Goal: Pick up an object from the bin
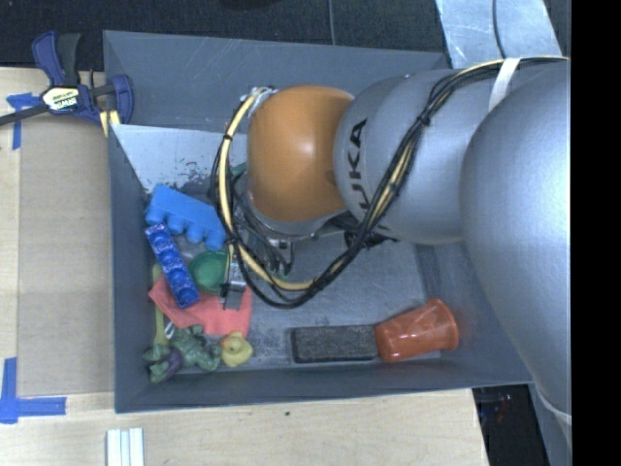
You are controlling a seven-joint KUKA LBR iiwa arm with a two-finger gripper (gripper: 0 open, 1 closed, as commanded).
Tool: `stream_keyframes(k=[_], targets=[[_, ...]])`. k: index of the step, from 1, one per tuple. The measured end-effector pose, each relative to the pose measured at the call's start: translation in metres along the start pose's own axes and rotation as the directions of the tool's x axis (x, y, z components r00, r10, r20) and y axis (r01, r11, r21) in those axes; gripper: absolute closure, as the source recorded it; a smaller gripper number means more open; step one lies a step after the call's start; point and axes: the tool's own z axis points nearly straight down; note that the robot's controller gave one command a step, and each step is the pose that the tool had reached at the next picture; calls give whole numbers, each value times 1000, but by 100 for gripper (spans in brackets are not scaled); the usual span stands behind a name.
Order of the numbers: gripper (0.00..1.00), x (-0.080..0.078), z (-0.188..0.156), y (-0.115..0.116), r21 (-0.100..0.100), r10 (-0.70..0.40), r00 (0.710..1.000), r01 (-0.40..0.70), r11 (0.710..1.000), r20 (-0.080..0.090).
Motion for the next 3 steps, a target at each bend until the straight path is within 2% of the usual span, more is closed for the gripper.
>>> stream_keyframes(k=[1,2,3], targets=[[0,21,22,-4,1,-19,1000,19,1000,-2],[0,41,54,-12,-3,-190,982,190,982,11],[0,7,75,-29,-1,-297,955,297,955,12]])
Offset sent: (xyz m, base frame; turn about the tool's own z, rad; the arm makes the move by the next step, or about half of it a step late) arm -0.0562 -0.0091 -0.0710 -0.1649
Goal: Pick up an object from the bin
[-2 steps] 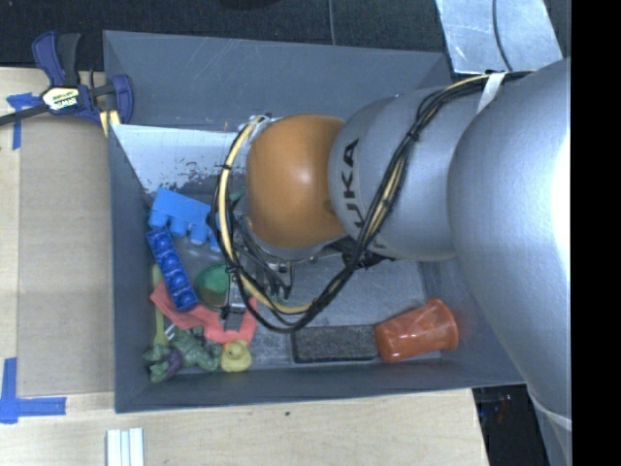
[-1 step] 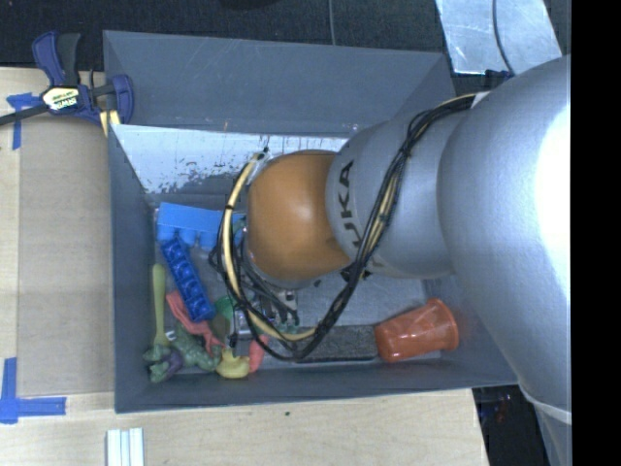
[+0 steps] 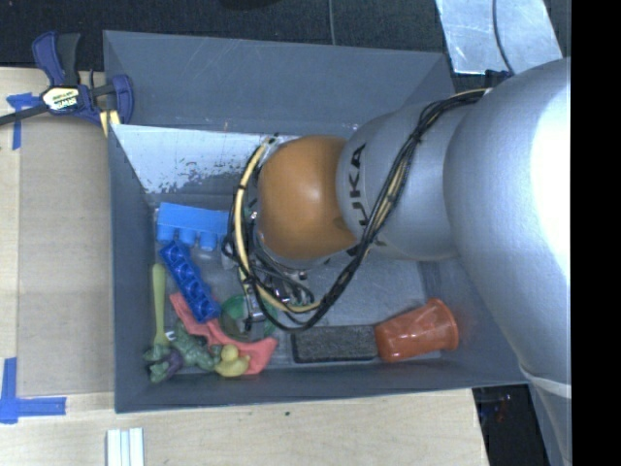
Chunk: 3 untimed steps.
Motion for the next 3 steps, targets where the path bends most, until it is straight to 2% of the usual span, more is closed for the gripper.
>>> stream_keyframes(k=[1,2,3], targets=[[0,3,5,-11,-2,-49,999,49,999,14],[0,6,8,-16,-3,-28,999,29,1000,14],[0,11,9,-25,-7,47,999,-47,999,26]])
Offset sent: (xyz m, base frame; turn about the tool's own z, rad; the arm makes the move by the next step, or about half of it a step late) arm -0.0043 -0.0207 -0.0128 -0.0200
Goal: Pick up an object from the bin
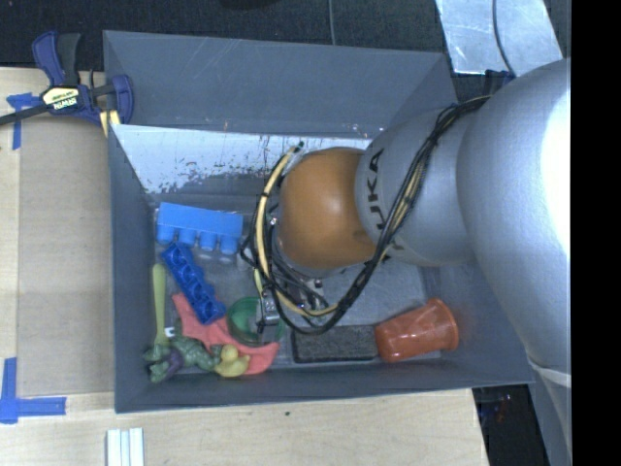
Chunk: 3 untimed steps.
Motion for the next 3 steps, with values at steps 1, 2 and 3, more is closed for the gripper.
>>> stream_keyframes(k=[1,2,3], targets=[[0,-18,1,-9,0,-223,975,223,975,-4],[0,-12,-3,-9,0,-208,978,208,978,6],[0,-26,-15,-41,-2,-29,1000,29,1000,3]])
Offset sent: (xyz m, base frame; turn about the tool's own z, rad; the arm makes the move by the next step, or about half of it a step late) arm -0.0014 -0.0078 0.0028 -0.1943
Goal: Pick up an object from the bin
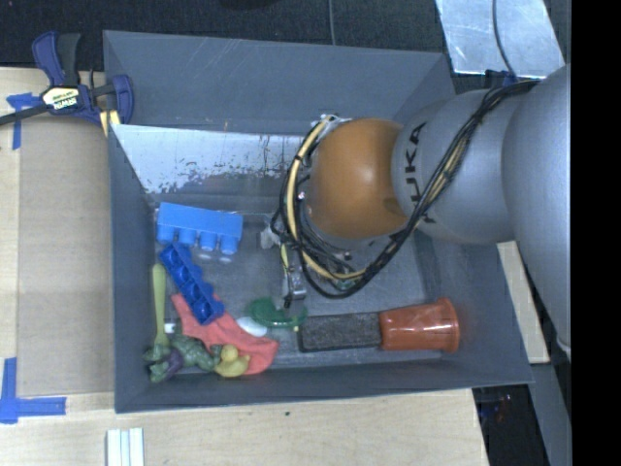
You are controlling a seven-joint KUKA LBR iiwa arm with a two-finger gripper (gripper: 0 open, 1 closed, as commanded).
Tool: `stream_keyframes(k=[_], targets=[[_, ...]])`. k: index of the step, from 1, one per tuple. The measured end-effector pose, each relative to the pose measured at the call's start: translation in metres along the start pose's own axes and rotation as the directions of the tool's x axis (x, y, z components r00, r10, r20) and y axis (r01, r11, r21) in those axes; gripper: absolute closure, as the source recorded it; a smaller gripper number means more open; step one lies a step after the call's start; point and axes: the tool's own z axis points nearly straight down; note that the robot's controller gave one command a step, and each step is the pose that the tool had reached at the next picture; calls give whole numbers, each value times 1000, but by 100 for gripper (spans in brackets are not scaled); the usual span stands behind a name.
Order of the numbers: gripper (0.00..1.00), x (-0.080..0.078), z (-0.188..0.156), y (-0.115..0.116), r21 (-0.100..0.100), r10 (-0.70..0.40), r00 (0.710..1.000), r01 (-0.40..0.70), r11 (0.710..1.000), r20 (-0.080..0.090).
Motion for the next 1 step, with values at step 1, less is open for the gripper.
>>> stream_keyframes(k=[1], targets=[[0,3,-1,-38,-1,50,999,-50,999,1]])
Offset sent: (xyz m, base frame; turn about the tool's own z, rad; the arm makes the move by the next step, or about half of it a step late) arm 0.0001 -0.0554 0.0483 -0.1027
